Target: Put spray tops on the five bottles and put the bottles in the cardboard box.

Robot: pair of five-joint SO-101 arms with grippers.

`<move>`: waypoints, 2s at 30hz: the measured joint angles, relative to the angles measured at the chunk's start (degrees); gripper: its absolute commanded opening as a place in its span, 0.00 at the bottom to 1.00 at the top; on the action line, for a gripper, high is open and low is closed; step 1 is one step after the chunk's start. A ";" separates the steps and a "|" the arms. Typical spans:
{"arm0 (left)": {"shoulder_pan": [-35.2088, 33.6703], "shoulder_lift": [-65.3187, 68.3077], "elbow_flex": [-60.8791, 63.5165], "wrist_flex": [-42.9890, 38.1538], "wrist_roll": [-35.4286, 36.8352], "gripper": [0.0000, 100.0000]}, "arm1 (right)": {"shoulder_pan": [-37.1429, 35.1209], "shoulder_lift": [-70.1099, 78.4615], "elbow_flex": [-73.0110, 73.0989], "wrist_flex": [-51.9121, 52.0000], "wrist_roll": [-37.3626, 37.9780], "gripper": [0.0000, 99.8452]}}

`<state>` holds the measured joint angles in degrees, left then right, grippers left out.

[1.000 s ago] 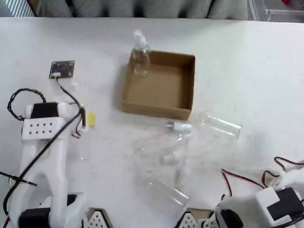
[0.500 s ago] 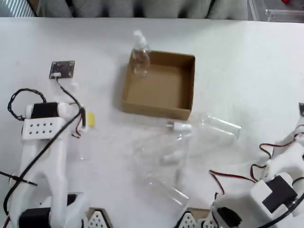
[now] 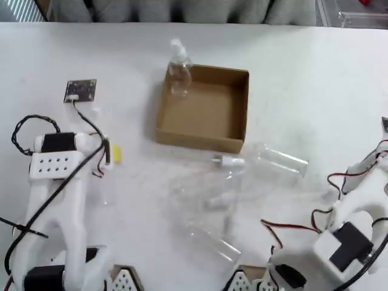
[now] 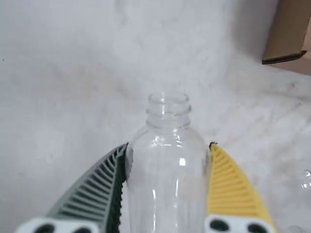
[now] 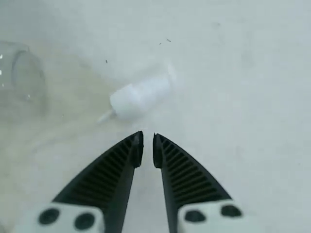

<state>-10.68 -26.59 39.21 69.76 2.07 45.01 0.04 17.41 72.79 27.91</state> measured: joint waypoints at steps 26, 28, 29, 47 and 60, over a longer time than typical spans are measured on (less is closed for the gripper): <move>0.00 0.00 0.00 -0.18 0.00 0.02 | -5.80 9.05 5.80 -15.30 -36.40 0.11; 0.00 0.00 0.00 -0.18 0.00 0.02 | -6.07 12.04 4.04 -15.30 -36.40 0.11; 0.00 0.00 0.00 -0.18 0.00 0.02 | -6.15 13.19 3.08 -15.21 -36.40 0.11; 0.09 -9.49 0.00 0.44 0.00 0.02 | -4.13 20.13 -21.98 6.07 -25.14 0.02; 19.08 -42.81 11.78 -4.31 0.00 0.02 | -2.02 5.54 -28.31 19.78 -19.96 0.02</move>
<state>8.40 -69.41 50.99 65.45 2.07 42.99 5.58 -10.90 92.57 7.96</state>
